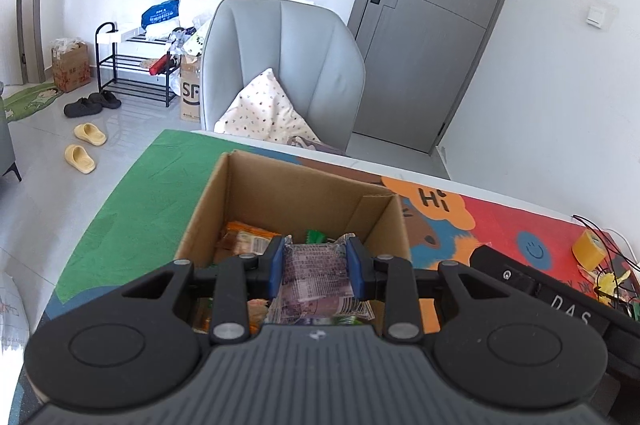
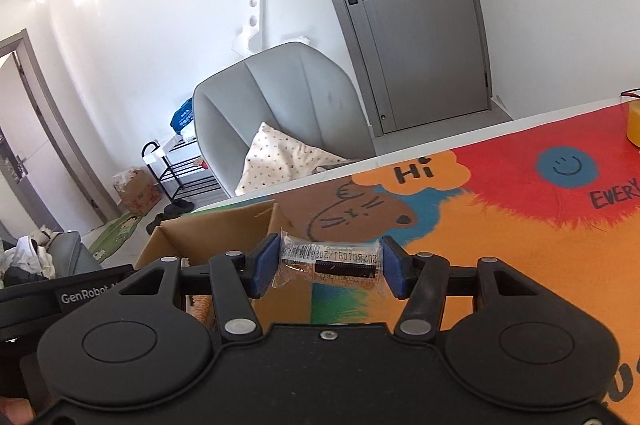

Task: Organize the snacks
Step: 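Carry both packets over the box and open both tools to drop them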

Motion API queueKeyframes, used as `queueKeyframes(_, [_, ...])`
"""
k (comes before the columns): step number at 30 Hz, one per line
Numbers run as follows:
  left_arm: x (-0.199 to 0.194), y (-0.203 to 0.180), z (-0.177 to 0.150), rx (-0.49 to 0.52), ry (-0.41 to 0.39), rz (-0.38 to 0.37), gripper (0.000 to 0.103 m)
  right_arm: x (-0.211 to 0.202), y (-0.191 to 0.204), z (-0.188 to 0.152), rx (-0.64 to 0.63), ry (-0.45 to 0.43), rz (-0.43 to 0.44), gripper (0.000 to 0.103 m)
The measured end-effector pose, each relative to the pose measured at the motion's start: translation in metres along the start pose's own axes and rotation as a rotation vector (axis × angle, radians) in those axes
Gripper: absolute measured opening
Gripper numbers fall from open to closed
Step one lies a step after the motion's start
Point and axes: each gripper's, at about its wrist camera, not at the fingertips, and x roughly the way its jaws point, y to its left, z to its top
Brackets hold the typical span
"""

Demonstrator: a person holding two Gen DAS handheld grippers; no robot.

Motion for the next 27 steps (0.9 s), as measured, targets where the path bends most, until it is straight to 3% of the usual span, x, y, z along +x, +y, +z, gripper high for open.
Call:
queueKeyframes(4, [0.003,0.011,0.0,-0.013,0.012,-0.03,0.032,0.007,0.012,0.0,-0.011,0.005,0.025,0.054])
queueKeyframes(9, [-0.001,0.025,0.003,-0.044,-0.022,-0.055,0.039,0.018,0.021,-0.001,-0.016,0.019,0.052,0.054])
queueKeyframes(14, [-0.012,0.048,0.006,-0.088,-0.048,-0.036,0.042,0.031,0.032,-0.002,-0.019,0.031,0.076,0.054])
queueKeyframes(18, [-0.021,0.064,0.006,-0.112,-0.07,-0.012,0.053,0.042,0.042,-0.003,-0.014,0.043,0.092,0.054])
queueKeyframes(22, [-0.025,0.078,0.007,-0.128,-0.078,0.002,0.055,0.048,0.051,-0.003,-0.014,0.046,0.108,0.055])
queueKeyframes(25, [-0.026,0.085,0.006,-0.151,-0.075,0.002,0.056,0.048,0.059,-0.004,-0.037,0.048,0.116,0.063])
queueKeyframes(27, [-0.028,0.087,0.003,-0.152,-0.081,0.008,0.058,0.046,0.06,-0.004,-0.031,0.047,0.123,0.077])
